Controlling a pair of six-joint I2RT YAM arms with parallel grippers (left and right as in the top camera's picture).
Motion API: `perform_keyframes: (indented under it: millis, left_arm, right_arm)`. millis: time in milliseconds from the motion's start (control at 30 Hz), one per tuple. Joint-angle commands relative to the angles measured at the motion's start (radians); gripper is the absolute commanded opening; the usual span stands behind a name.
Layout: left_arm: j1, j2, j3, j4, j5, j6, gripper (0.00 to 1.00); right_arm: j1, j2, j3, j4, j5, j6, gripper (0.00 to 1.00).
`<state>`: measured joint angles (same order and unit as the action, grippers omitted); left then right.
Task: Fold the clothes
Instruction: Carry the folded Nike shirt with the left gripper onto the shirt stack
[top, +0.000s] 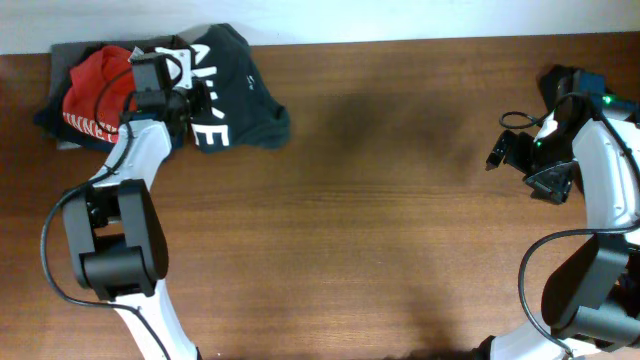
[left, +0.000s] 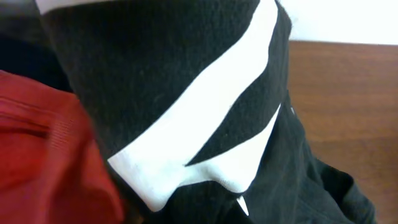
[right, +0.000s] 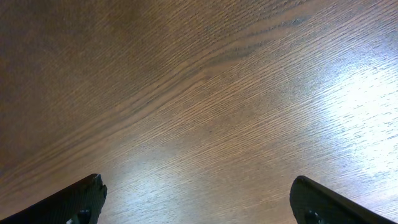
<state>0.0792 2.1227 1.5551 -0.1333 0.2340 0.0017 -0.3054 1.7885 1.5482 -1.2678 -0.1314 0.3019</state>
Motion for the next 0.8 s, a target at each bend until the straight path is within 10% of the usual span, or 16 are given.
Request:
perform_keyframes:
  millis: [0,767]
  left_arm:
    - [0.01,0.003,0.067,0.012,0.001,0.041,0.06]
    - [0.139,0.003,0.198,-0.072,0.005,-0.017,0.07]
  right_arm:
    - [-0.003,-0.017,0.013,0.0,0.01,-0.006,0.99]
    - [-0.003,-0.017,0.013,0.0,0.009,-0.006,0.99]
